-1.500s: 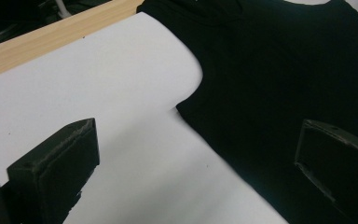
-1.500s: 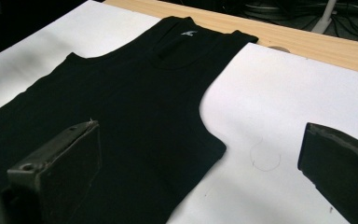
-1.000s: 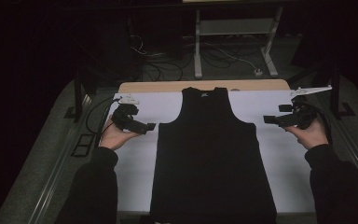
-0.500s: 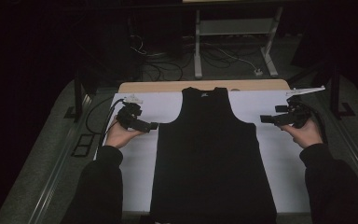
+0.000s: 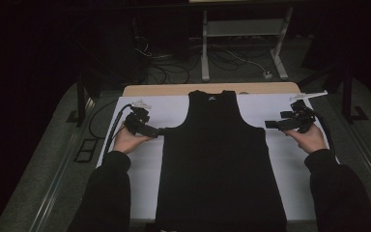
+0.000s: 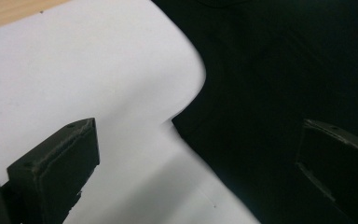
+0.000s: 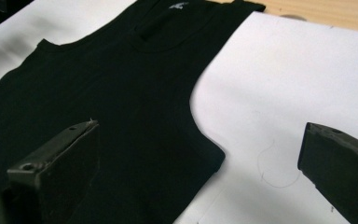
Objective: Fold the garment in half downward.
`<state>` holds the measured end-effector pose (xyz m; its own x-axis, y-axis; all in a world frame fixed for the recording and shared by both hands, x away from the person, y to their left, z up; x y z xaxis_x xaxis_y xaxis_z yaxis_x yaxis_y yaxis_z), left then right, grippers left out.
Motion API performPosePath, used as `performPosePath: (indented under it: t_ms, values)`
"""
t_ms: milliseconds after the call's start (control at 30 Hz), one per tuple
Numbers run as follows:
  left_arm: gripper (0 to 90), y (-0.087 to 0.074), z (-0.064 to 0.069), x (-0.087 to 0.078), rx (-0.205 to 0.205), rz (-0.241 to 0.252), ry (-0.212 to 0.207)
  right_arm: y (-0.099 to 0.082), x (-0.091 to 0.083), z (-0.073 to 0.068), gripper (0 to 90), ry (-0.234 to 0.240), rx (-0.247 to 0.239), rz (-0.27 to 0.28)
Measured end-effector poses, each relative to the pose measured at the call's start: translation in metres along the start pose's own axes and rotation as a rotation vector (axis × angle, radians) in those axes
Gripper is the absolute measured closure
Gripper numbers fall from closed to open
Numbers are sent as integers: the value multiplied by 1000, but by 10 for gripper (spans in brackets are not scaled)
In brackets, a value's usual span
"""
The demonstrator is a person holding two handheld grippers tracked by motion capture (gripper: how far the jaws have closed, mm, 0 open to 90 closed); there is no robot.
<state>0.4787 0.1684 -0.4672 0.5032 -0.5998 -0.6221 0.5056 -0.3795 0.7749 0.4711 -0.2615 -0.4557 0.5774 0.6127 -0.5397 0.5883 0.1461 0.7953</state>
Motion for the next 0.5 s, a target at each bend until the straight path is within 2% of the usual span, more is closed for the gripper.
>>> performPosePath:
  t_ms: [500]
  values:
    - [0, -8, 3, 17, -19, -19, -26, -14, 23, -4, 0, 11, -8, -60]
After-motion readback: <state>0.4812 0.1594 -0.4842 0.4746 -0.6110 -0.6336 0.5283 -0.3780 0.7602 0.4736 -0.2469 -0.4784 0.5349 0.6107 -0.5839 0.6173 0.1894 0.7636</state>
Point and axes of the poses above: each handheld gripper's, and its own axes: x roughly forward along the jaws, y roughly out of its top, z roughly to its right, the point moved 9 cm from there along x, roughly forward along the jaws, and after that the axes turned 7 degrees about z, right-handed, at the moved point
